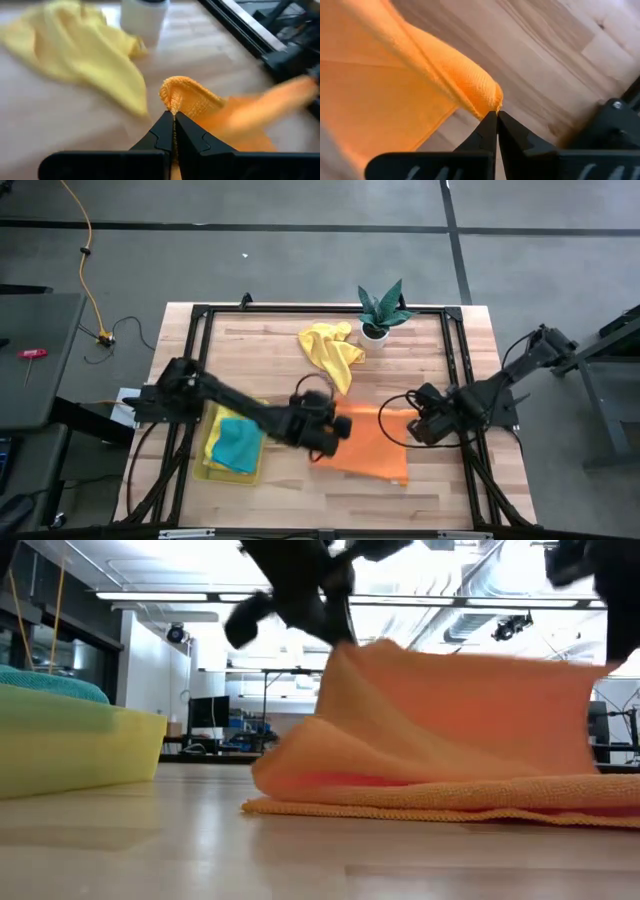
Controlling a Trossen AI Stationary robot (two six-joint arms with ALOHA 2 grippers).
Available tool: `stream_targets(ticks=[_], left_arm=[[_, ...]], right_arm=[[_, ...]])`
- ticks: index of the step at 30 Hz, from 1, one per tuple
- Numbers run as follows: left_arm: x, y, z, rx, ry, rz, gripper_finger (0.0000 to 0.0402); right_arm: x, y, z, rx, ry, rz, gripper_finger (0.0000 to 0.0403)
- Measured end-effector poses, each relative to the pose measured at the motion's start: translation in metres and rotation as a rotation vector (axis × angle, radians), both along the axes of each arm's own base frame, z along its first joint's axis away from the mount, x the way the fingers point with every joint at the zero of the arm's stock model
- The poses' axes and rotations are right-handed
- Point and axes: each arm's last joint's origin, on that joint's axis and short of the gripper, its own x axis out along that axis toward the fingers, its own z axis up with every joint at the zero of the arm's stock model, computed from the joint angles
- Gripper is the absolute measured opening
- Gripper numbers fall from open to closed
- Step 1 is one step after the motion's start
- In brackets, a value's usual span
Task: Fold microfiber towels
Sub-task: Move the orange microfiber cloth to the bottom center of the table
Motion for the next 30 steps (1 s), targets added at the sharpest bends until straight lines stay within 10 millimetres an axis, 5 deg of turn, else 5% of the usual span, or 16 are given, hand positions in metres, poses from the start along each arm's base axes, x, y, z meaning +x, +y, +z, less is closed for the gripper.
stream_targets(ticks=[11,21,30], left_arm=[[0.014,0.088,-0.020,0.127,0.223,0.060,0.0001],[0.015,0.132,-0.021,0.082,0.335,-0.066,0.0031],[0.011,0.153,-0.014,0.227,0.586,-0.272,0.0079]], right_arm=[[0.001,-0.027,-0.032,-0.176,-0.049,-0.205,0.0000],[0.001,-0.041,-0.037,-0.201,-0.009,-0.281,0.0007],[-0.001,-0.049,-0.035,-0.218,0.008,-0.334,0.0137]])
